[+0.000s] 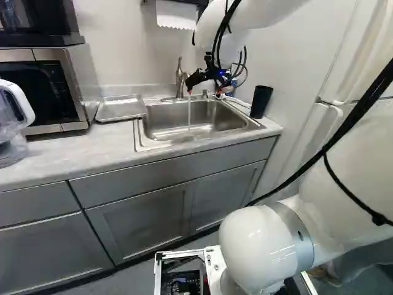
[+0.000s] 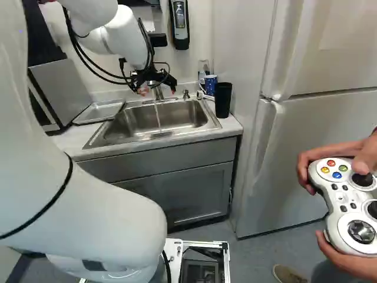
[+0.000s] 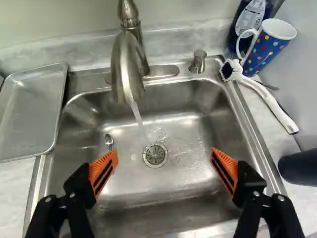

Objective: Rinse the cup and place it in the tray

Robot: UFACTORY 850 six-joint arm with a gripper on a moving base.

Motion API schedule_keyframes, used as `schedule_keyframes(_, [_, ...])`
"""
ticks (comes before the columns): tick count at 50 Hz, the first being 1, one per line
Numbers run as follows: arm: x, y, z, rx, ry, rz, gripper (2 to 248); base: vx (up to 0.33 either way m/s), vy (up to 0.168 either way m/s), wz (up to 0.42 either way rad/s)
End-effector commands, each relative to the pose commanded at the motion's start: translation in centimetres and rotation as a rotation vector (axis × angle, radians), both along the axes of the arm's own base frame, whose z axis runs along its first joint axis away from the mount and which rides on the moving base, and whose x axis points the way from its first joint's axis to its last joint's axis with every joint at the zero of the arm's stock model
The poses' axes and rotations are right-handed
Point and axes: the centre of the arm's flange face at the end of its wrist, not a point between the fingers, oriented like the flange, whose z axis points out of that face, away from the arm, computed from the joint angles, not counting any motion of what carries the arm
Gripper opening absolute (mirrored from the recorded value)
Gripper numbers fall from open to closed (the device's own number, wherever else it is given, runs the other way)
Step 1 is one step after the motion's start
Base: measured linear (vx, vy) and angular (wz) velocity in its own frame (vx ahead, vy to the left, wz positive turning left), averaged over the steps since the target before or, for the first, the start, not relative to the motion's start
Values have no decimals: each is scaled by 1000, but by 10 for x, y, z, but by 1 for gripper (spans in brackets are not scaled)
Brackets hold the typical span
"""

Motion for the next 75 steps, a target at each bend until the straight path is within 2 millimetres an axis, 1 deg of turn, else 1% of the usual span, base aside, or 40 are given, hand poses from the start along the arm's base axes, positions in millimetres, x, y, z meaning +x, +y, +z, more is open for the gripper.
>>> schedule_keyframes(22, [0,0,0,0,0,0,247,0,0,0])
schedule_keyframes(34, [1,-6,0,0,0,-13,247,0,0,0])
schedule_keyframes(56, [3,-32,1,0,-8,-74,247,0,0,0])
schedule_keyframes(75, [5,-58,4,2,-58,-134,247,0,0,0])
